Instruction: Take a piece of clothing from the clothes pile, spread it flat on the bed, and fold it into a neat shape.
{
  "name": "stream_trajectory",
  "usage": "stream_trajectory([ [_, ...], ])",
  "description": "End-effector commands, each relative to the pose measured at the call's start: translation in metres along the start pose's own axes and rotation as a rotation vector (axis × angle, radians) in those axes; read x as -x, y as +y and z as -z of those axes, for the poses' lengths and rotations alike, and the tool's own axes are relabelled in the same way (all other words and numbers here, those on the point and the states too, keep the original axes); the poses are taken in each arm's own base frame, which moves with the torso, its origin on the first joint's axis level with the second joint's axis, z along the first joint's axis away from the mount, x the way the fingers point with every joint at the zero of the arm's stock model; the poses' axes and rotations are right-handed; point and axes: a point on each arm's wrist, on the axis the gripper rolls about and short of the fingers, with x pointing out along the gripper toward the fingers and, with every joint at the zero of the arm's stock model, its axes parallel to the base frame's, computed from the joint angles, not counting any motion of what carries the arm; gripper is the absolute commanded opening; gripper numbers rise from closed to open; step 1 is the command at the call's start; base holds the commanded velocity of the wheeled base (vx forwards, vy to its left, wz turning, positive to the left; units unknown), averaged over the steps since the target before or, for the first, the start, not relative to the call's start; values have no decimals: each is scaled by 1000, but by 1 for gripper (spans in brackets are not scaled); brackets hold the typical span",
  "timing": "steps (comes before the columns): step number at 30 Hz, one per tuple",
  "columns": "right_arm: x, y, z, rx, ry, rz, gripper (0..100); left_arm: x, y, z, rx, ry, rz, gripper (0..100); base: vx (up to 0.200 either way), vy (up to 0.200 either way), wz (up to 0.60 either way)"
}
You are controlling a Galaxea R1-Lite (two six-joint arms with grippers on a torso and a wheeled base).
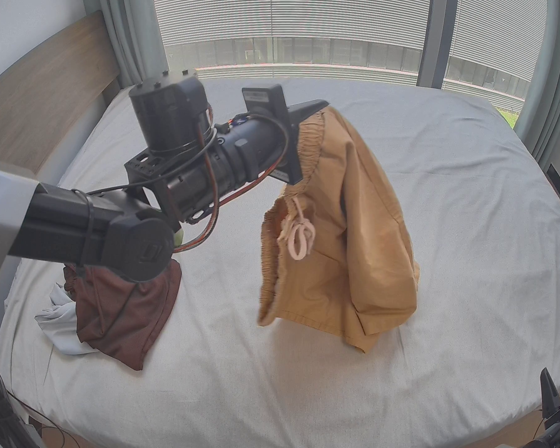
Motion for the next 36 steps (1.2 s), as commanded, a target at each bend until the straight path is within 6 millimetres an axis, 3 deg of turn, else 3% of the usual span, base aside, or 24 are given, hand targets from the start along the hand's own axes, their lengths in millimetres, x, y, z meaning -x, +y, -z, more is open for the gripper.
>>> stream_trajectory([
  [1,0,0,5,0,1,0,100,21,3,-13,-47,-48,-23,0,0,0,0],
  [22,0,0,5,3,1,0,100,78,15,-43,-167,-194,-154,0,0,0,0],
  [31,0,0,5,4,1,0,100,109,7,-64,-178,-283,-168,0,0,0,0],
  [35,0,0,5,4,1,0,100,114,15,-61,-225,-269,-206,0,0,0,0],
  [36,0,0,5,6,3,-3,100,118,26,-58,-278,-245,-253,0,0,0,0],
])
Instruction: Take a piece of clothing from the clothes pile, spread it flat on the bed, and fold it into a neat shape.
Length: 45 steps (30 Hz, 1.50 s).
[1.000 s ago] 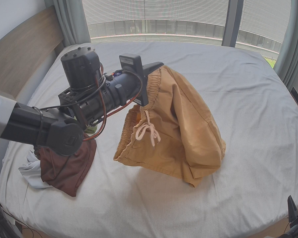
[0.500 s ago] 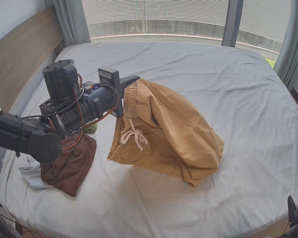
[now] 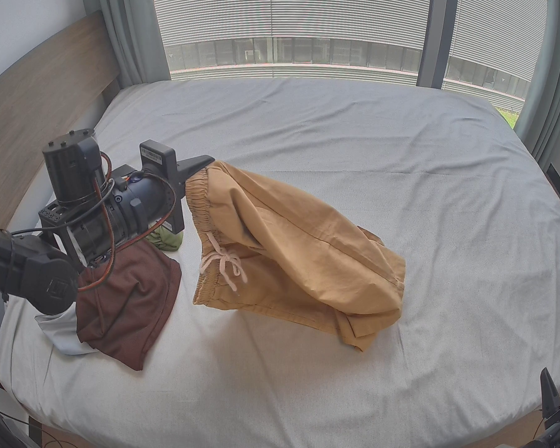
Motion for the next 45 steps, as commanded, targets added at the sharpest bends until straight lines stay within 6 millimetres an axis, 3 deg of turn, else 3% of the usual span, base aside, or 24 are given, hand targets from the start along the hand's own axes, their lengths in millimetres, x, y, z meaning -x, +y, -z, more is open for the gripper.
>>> stream_trajectory([
  [1,0,0,5,2,2,-1,100,9,12,6,-77,26,-44,0,0,0,0],
  [5,0,0,5,5,5,-8,100,15,39,12,-259,81,-78,0,0,0,0],
  [14,0,0,5,5,7,-9,100,28,72,-1,-392,108,-54,0,0,0,0],
  [25,0,0,5,5,1,-6,100,16,100,-10,-441,75,-39,0,0,0,0],
  [33,0,0,5,-6,-1,-1,100,11,132,-16,-475,44,-30,0,0,0,0],
  [35,3,0,-7,-3,-57,-3,100,10,138,-16,-516,48,-45,0,0,0,0],
  [37,11,0,-43,0,-154,-1,100,10,139,-16,-541,50,-47,0,0,0,0],
  [38,11,0,-48,0,-156,-2,100,10,139,-16,-541,51,-46,0,0,0,0],
  [39,3,0,-76,-4,-120,-33,100,11,137,-16,-543,52,-43,0,0,0,0],
  [44,-20,2,-100,-110,-13,-185,100,12,135,-16,-545,51,-37,0,0,0,0],
  [45,-34,5,-108,-245,61,-290,100,13,133,-17,-546,44,-33,0,0,0,0],
])
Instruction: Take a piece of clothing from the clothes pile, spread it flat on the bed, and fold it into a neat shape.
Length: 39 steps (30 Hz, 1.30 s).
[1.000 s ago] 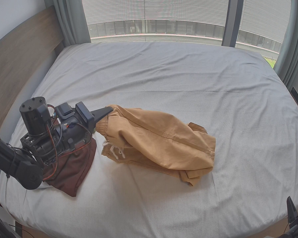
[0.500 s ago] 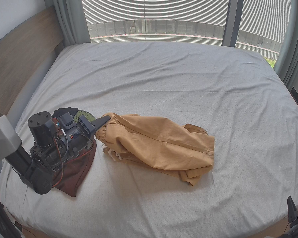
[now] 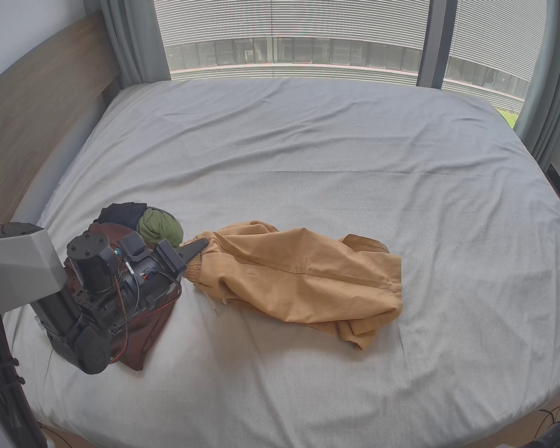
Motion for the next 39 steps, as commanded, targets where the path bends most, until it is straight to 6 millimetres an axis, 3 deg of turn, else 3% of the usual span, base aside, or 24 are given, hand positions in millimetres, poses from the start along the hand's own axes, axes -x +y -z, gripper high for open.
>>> stream_trajectory([
  [1,-54,6,-58,-285,208,-258,100,2,1,-1,-11,0,-7,0,0,0,0],
  [8,-117,18,-79,-374,278,-391,100,3,-2,-3,-14,-7,2,0,0,0,0],
  [9,-119,18,-80,-374,277,-391,100,3,-2,-3,-14,-7,2,0,0,0,0],
  [10,-143,20,-81,-367,286,-376,100,4,-3,-4,-16,-11,5,0,0,0,0],
  [13,-173,23,-83,-364,303,-365,100,9,-7,-4,-14,-6,9,0,0,0,0],
  [17,-199,26,-81,-369,326,-364,100,12,-11,-5,-18,-2,25,0,0,0,0],
  [19,-214,27,-70,-376,353,-368,100,9,-14,-8,-26,6,55,0,0,0,0],
  [21,-215,27,-69,-378,354,-367,100,9,-14,-8,-26,8,57,0,0,0,0],
  [23,-240,21,-48,-387,377,-359,100,8,-16,-14,-35,-1,76,0,0,0,0],
  [29,-263,20,-12,-413,447,-372,100,8,-17,-18,-36,-5,89,0,0,0,0],
  [39,-278,21,26,-487,525,-374,100,6,-20,-21,-42,-20,100,0,0,0,0],
])
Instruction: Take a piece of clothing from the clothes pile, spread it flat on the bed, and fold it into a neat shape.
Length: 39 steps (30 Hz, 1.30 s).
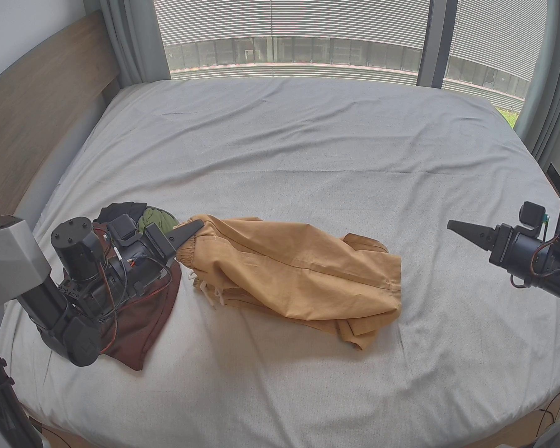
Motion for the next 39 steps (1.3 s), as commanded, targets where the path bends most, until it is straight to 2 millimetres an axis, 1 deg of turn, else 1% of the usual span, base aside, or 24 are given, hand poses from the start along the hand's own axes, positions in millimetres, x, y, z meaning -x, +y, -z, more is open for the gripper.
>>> stream_trajectory([
  [1,-17,-19,23,-71,99,32,100,-1,-2,-2,-3,-6,8,0,0,0,0],
  [5,-33,-31,41,-114,172,39,100,-1,-2,-3,-5,-10,8,0,0,0,0],
  [8,-40,-36,54,-126,199,40,100,0,-4,-3,-6,-10,12,0,0,0,0],
  [13,-62,-53,71,-194,202,44,100,-2,1,-1,-2,-5,3,0,0,0,0],
  [16,-74,-62,82,-209,196,40,100,-2,1,-1,-2,-4,4,0,0,0,0],
  [18,-85,-69,92,-214,171,22,100,-2,0,-1,-2,-3,7,0,0,0,0],
  [27,-104,-77,99,-243,159,9,100,-2,0,-1,-1,0,5,0,0,0,0],
  [30,-115,-85,104,-244,156,13,100,-2,0,0,0,2,5,0,0,0,0],
  [37,-122,-83,106,-275,162,-2,100,-1,-2,-1,-3,-2,12,0,0,0,0],
  [39,-128,-85,112,-279,172,-4,100,-1,-1,-1,-3,-1,10,0,0,0,0],
])
